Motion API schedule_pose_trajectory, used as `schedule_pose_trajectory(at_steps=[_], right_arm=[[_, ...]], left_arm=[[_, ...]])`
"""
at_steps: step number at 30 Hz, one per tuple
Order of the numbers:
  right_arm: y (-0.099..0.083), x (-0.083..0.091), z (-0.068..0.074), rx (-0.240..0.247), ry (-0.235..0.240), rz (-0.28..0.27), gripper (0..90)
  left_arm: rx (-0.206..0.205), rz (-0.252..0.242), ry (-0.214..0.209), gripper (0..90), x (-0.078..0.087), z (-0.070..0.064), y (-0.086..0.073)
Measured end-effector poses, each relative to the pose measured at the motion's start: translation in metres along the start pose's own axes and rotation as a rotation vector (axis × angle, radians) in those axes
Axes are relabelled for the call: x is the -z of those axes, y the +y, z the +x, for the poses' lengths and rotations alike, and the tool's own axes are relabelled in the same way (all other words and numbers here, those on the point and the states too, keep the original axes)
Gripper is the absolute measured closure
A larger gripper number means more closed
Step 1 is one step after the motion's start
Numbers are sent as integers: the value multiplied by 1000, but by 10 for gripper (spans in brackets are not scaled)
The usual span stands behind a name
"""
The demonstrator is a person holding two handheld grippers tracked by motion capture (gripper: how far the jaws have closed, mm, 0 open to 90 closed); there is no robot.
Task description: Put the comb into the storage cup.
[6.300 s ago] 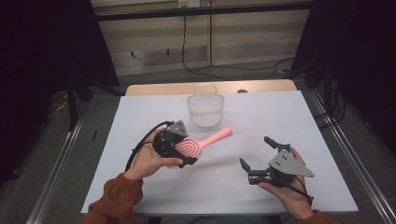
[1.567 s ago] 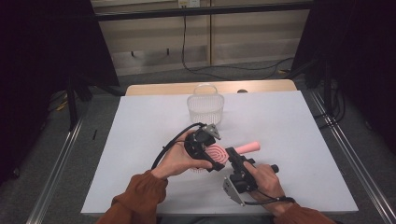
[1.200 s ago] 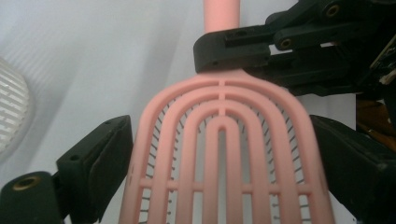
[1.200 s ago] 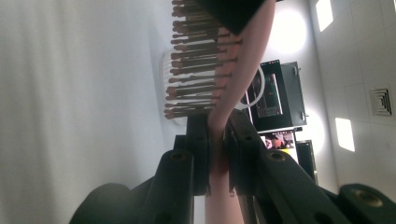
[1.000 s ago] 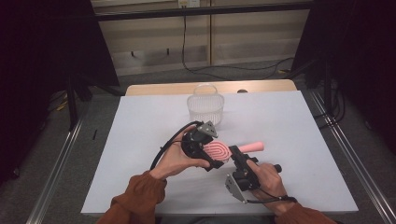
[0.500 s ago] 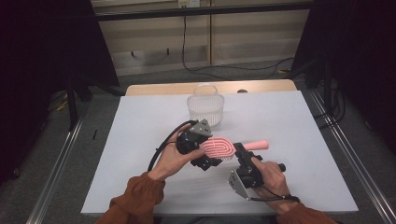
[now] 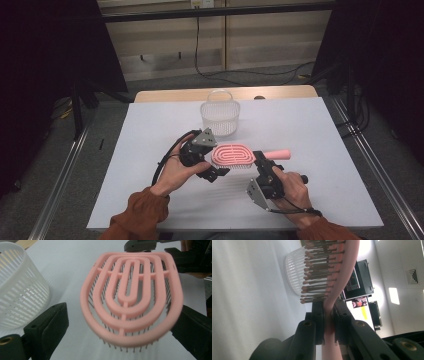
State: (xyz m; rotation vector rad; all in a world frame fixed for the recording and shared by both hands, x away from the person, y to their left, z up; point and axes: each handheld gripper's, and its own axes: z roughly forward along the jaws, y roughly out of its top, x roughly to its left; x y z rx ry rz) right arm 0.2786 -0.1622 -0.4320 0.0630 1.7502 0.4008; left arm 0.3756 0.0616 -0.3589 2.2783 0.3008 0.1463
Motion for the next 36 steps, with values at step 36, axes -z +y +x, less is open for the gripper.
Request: schedule_pose_trajectory(at_steps=[36], right_arm=[[-14, -2, -16, -331, 57, 8, 817]], left_arm=[[66, -248, 132, 34, 25, 6, -46]])
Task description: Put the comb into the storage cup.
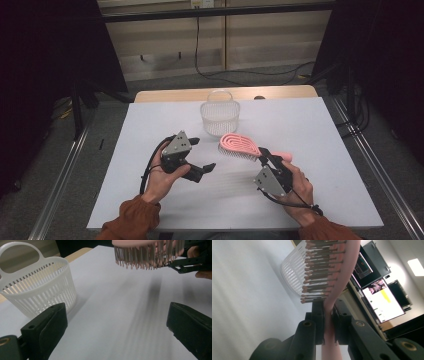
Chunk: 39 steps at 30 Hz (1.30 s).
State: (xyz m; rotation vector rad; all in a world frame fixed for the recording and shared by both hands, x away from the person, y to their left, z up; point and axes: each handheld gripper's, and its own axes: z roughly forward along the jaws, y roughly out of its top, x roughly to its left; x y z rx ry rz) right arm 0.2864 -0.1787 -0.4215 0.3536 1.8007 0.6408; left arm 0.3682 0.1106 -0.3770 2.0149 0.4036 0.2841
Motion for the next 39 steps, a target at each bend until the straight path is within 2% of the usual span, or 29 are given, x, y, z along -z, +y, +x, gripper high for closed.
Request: schedule_pose_trajectory(at_steps=[3, 5, 6, 8, 14, 22, 26, 32, 34, 37, 39], right_arm=[[-2, 0, -4, -54, 17, -1, 817], [-3, 0, -7, -101, 24, -4, 817], [-4, 0, -8, -116, 26, -2, 817], [-5, 0, -10, -149, 31, -5, 817], [-7, 0, -14, -251, 72, -22, 817], [-10, -1, -19, -399, 158, -56, 817], [-12, -2, -20, -463, 192, -70, 817], [-15, -3, -21, -550, 247, -88, 817], [-15, -3, -21, -569, 260, -95, 818], [-16, -4, -21, -604, 284, -98, 817], [-17, -5, -21, -609, 298, -92, 817]], left_arm=[[-6, -5, 9, 34, 3, -1, 0], [-7, -39, 52, 44, 7, -4, -2], [-5, -48, 60, 41, 8, -4, -2], [5, -49, 47, 40, 9, -4, -3], [19, -66, 56, 40, 12, -2, -6], [24, -70, 61, 36, 16, -3, -9], [43, -75, 53, 35, 18, -2, -10], [75, -79, 32, 35, 18, 0, -13], [67, -83, 41, 35, 18, 0, -13], [76, -85, 26, 36, 17, 0, -14], [65, -85, 39, 35, 16, -2, -14]])
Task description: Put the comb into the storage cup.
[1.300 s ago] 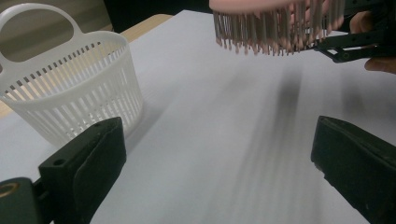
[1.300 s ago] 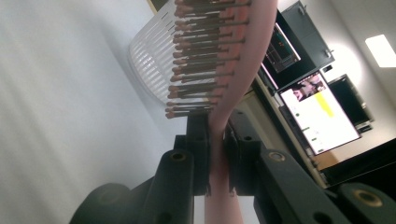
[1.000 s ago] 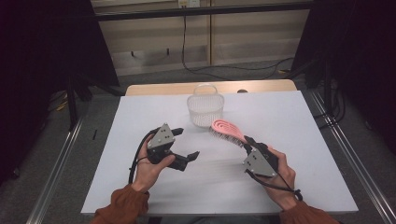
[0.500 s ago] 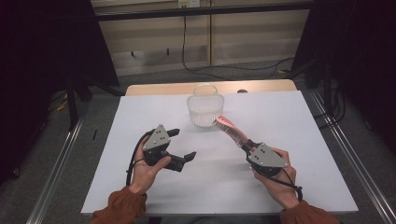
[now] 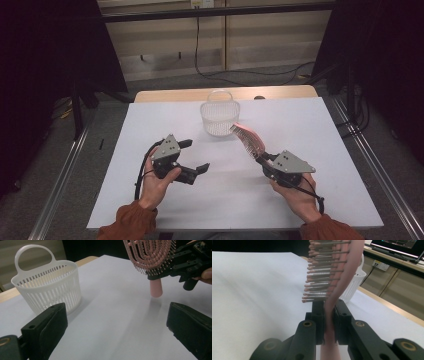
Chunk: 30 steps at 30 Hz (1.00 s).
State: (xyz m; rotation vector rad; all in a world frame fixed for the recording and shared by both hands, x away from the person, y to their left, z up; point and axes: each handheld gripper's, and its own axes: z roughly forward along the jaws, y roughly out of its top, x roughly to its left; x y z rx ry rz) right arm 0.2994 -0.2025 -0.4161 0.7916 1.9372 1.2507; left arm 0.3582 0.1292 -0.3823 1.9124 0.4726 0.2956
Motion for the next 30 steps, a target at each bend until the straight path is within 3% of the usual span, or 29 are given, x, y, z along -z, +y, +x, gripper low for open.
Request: schedule_pose_trajectory(at_steps=[2, 7, 12, 19, 23, 30], right_arm=[[-1, 0, -1, -19, 12, -3, 818], [-1, -2, -2, -91, 66, -32, 817], [0, -3, 0, -125, 116, -55, 818], [4, -5, 3, -137, 168, -70, 818], [6, -9, 5, -138, 189, -70, 818], [12, -16, 6, -149, 222, -95, 818]], left_arm=[[6, 0, -23, 35, -1, -1, 0], [15, -26, -20, 39, 1, -1, 2], [14, -55, -16, 43, 3, 1, 4], [3, -112, -36, 53, -1, 0, 8], [-27, -112, -28, 57, -3, -2, 10], [-23, -124, -60, 49, -3, -3, 11]])
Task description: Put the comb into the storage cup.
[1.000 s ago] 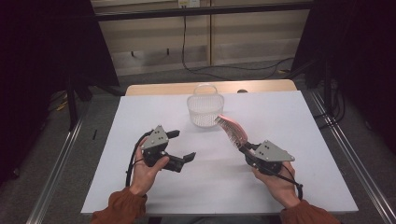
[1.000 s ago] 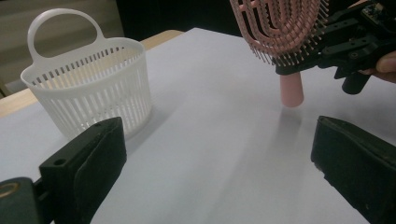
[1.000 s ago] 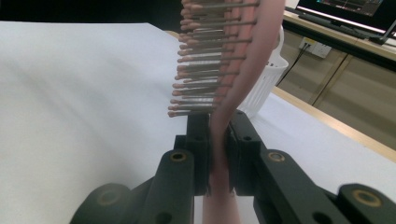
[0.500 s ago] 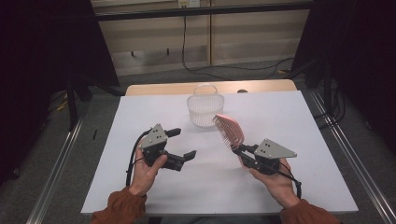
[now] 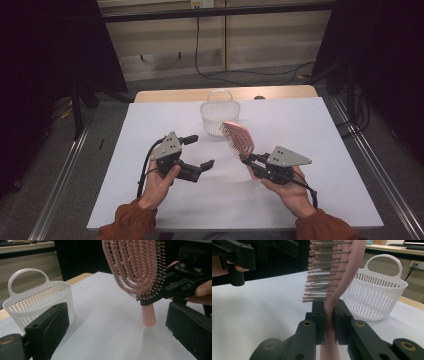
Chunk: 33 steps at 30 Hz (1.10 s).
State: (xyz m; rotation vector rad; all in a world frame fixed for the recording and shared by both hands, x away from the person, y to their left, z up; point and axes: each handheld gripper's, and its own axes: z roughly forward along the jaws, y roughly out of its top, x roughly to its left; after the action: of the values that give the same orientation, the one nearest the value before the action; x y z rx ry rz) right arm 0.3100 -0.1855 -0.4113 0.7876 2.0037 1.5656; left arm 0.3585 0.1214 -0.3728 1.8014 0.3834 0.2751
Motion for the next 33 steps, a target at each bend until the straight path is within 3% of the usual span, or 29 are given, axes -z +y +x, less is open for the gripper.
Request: schedule_pose_trajectory(at_steps=[6, 10, 33], right_arm=[[-2, -5, 1, -20, 34, -10, 818], [-2, -7, 2, -17, 51, -16, 818], [-1, -14, 9, -33, 173, -46, 818]], left_arm=[[16, -45, -42, 29, 1, -2, 2], [20, -61, -43, 22, -1, -4, 2], [5, -91, -91, 18, -15, -9, 15]])
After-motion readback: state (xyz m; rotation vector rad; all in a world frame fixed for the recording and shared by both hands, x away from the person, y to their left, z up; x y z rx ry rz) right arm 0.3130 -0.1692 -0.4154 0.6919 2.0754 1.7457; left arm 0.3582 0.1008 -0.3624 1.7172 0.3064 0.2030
